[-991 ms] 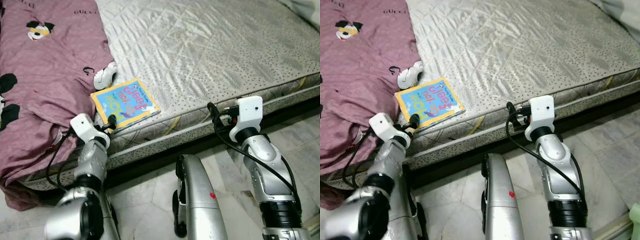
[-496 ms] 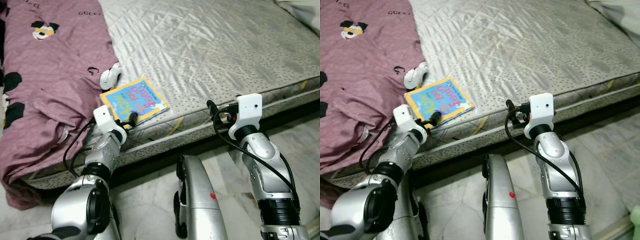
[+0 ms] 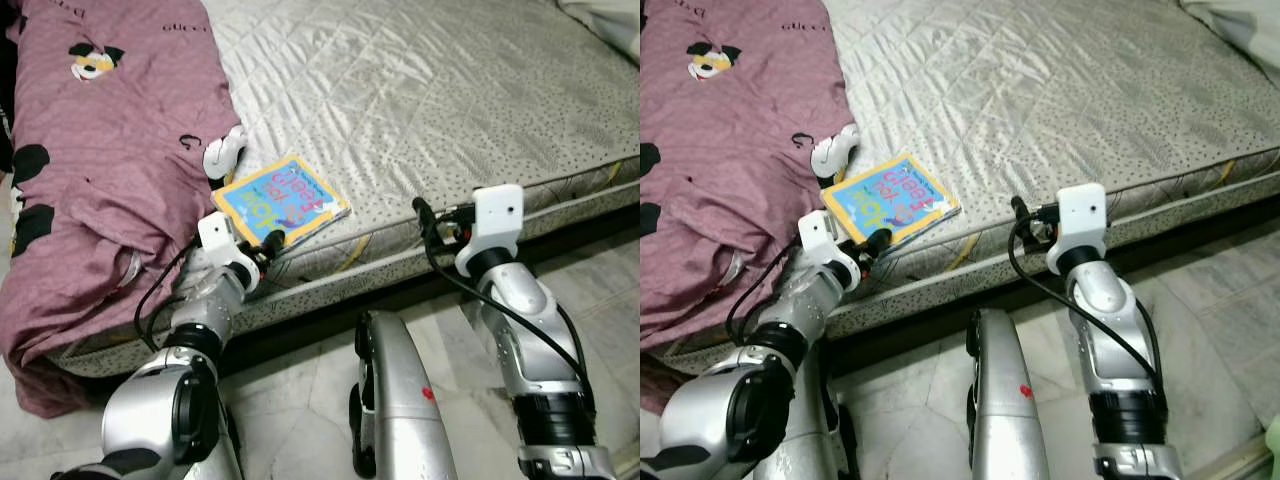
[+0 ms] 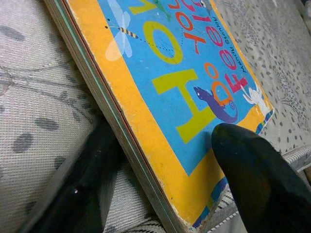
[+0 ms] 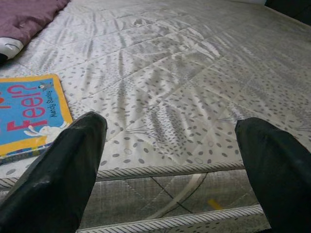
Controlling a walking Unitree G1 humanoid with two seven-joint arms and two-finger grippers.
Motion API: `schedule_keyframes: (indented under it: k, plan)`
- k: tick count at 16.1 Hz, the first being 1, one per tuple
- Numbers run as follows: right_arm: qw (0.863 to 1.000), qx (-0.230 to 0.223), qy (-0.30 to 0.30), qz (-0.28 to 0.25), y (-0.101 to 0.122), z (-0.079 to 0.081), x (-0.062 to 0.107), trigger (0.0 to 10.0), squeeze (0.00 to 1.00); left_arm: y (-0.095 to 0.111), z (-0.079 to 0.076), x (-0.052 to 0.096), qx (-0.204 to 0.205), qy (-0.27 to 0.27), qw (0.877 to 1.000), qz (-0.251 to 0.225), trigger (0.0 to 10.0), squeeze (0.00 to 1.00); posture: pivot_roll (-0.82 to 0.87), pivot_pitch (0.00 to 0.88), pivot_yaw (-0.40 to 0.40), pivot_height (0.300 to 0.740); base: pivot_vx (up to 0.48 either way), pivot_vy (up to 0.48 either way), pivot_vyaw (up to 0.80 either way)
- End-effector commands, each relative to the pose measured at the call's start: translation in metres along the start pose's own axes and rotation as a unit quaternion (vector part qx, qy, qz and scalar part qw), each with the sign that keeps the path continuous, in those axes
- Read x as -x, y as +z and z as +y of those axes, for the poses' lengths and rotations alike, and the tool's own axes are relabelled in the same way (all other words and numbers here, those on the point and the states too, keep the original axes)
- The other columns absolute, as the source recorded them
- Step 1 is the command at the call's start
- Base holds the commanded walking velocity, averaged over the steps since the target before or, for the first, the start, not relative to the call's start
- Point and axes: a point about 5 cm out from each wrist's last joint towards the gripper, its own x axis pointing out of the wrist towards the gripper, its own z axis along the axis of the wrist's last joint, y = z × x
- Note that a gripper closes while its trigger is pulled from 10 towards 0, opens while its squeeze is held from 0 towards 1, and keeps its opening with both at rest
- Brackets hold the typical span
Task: Clean up the room
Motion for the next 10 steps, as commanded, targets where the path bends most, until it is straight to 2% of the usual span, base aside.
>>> schedule_keyframes:
  k: [1, 2, 8, 10]
  plan:
    - [1.0, 0.003, 0.0, -0.002, 0.0, 0.001, -0.002, 10.0, 0.0, -0.012, -0.005, -0.001, 0.011, -0.016, 0.999, 0.027, 0.0, 0.0, -0.21, 0.124, -0.056, 0.497, 0.0, 0.0, 0.0]
    - [1.0, 0.004, 0.011, -0.004, 0.001, 0.006, -0.005, 10.0, 0.0, -0.01, -0.003, 0.0, 0.018, -0.017, 0.999, 0.021, 0.0, 0.0, -0.2, 0.118, -0.063, 0.497, 0.0, 0.0, 0.0]
    - [1.0, 0.001, 0.011, -0.01, 0.002, 0.008, -0.011, 10.0, 0.0, -0.004, 0.001, 0.001, 0.025, -0.019, 0.999, 0.005, 0.0, 0.0, -0.19, 0.112, -0.053, 0.497, 0.0, 0.0, 0.0]
    - [1.0, -0.005, 0.014, -0.011, 0.0, 0.013, -0.01, 10.0, 0.0, 0.002, 0.007, 0.004, 0.023, -0.003, 0.999, -0.028, 0.0, 0.0, -0.18, 0.106, -0.044, 0.497, 0.0, 0.0, 0.0]
